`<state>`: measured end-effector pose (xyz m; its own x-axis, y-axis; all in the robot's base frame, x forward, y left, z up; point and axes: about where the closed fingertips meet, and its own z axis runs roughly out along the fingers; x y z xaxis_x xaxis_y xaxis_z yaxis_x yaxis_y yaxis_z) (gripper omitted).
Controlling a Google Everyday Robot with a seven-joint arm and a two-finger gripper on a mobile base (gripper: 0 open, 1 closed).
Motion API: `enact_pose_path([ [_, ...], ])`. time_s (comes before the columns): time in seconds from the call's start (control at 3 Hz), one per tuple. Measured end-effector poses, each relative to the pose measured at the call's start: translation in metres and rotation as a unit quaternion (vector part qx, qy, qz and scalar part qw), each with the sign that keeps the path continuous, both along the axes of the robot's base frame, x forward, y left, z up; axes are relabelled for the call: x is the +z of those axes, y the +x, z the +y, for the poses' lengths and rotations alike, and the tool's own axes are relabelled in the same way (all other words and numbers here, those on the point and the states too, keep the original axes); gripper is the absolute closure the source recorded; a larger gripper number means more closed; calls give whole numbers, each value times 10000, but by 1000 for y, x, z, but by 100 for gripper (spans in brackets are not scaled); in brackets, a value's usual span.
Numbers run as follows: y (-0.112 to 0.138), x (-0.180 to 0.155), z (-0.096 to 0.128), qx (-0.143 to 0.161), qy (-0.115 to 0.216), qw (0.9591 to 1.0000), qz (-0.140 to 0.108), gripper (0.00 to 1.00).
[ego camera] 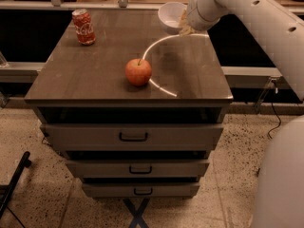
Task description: Move white bowl near apple
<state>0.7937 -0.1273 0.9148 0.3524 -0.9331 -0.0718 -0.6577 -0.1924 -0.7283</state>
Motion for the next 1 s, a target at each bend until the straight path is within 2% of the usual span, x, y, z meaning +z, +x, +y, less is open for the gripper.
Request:
enact_pose_path([
  [0.33, -1, -3, 3, 99, -66, 9999, 48, 100],
  [0.67, -54, 11, -20, 624, -305, 9972, 275, 100],
  [1.0, -105, 25, -45, 1014, -355, 9931, 461, 100],
])
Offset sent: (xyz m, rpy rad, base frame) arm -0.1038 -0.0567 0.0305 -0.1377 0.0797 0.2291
